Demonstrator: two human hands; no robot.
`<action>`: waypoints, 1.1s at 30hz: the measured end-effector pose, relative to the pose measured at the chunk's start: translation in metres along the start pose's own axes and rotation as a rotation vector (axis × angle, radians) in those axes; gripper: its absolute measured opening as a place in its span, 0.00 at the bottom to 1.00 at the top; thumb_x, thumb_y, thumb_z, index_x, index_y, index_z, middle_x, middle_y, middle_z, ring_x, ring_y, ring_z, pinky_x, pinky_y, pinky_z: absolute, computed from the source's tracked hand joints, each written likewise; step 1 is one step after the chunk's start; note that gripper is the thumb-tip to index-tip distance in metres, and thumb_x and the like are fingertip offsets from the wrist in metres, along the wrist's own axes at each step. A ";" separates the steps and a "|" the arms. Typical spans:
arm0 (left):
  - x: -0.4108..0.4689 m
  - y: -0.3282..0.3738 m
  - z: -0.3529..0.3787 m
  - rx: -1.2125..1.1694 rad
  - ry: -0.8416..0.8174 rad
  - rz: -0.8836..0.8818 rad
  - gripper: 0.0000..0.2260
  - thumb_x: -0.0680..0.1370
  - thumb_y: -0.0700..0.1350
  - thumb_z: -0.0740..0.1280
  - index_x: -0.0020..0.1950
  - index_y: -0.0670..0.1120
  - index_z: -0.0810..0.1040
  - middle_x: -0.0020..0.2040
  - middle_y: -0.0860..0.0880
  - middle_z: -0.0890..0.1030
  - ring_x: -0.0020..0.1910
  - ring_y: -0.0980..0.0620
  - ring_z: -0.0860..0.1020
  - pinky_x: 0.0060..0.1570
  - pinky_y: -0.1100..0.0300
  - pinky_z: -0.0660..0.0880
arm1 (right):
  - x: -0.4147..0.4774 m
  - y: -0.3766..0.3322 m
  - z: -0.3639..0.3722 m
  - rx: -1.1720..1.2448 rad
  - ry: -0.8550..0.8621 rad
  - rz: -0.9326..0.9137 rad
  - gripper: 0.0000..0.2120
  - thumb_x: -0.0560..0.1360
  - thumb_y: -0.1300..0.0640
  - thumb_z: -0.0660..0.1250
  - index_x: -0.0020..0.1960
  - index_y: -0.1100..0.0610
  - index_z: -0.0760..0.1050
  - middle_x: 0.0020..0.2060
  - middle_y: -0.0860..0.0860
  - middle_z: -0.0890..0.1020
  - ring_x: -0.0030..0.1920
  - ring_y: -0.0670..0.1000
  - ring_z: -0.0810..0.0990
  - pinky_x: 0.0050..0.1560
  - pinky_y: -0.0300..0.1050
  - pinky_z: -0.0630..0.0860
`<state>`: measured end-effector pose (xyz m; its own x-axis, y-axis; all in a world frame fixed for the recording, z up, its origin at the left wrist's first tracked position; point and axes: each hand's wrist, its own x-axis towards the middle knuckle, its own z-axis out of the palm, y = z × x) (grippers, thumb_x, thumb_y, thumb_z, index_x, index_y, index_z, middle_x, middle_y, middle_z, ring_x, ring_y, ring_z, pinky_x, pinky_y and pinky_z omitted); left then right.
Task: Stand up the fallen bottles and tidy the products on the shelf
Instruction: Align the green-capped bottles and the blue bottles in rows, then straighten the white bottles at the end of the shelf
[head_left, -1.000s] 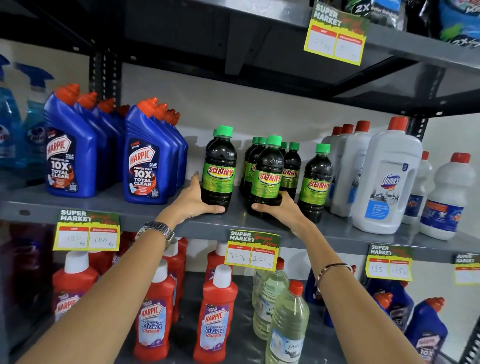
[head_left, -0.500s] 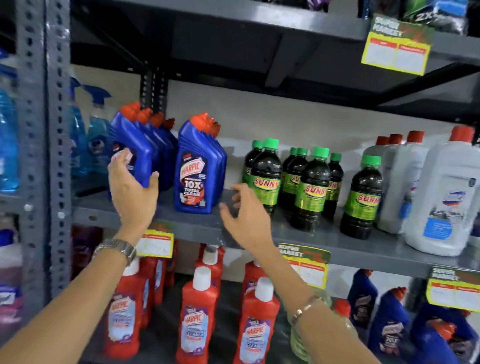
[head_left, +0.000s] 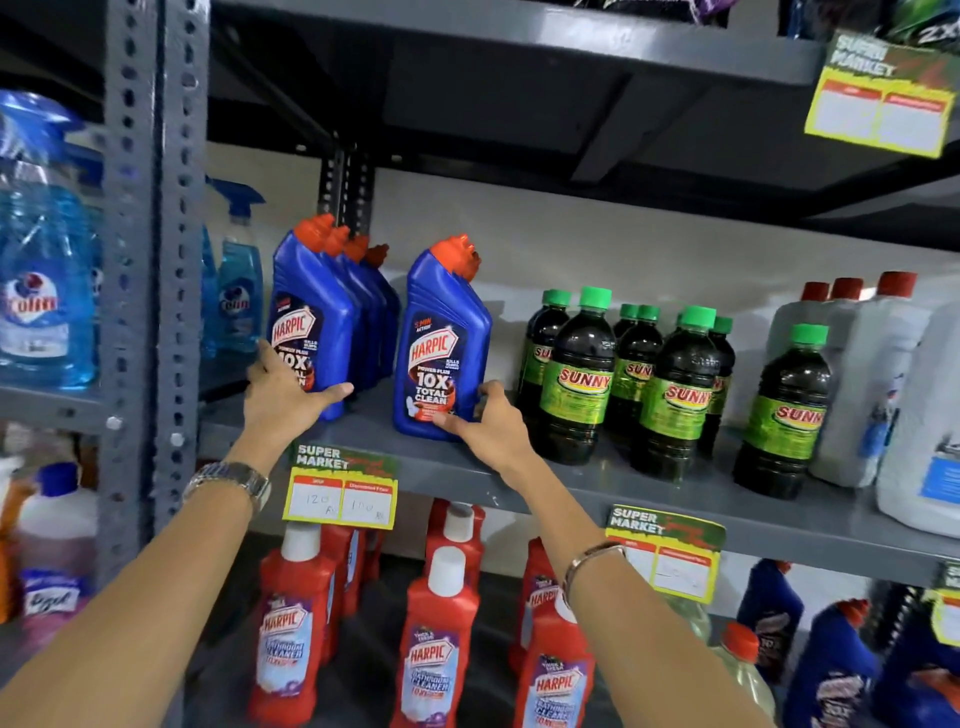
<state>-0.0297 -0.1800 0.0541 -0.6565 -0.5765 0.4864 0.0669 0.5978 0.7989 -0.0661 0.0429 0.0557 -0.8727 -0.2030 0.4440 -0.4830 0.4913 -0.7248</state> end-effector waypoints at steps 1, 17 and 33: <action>0.000 0.000 -0.001 0.010 -0.002 -0.003 0.51 0.68 0.53 0.75 0.75 0.39 0.43 0.74 0.33 0.55 0.72 0.36 0.57 0.67 0.44 0.59 | 0.000 0.000 0.000 -0.002 -0.001 -0.001 0.32 0.67 0.47 0.74 0.63 0.60 0.64 0.59 0.57 0.77 0.58 0.58 0.77 0.52 0.48 0.73; -0.056 0.038 0.022 -0.235 0.498 0.258 0.31 0.74 0.47 0.69 0.72 0.37 0.60 0.71 0.38 0.65 0.70 0.41 0.63 0.68 0.47 0.62 | -0.041 0.005 -0.030 0.214 0.359 -0.221 0.12 0.75 0.53 0.65 0.57 0.52 0.69 0.46 0.45 0.78 0.47 0.44 0.78 0.51 0.44 0.77; -0.268 0.297 0.236 -0.560 -0.033 0.737 0.20 0.74 0.40 0.68 0.65 0.40 0.71 0.66 0.43 0.73 0.65 0.46 0.70 0.66 0.58 0.63 | -0.122 0.179 -0.348 -0.262 1.259 -0.053 0.20 0.71 0.56 0.64 0.60 0.64 0.71 0.57 0.63 0.76 0.59 0.63 0.74 0.57 0.56 0.70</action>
<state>-0.0107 0.2835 0.0774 -0.3245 -0.1364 0.9360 0.8238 0.4456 0.3505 -0.0216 0.4498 0.0555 -0.1157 0.6375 0.7617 -0.3611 0.6874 -0.6302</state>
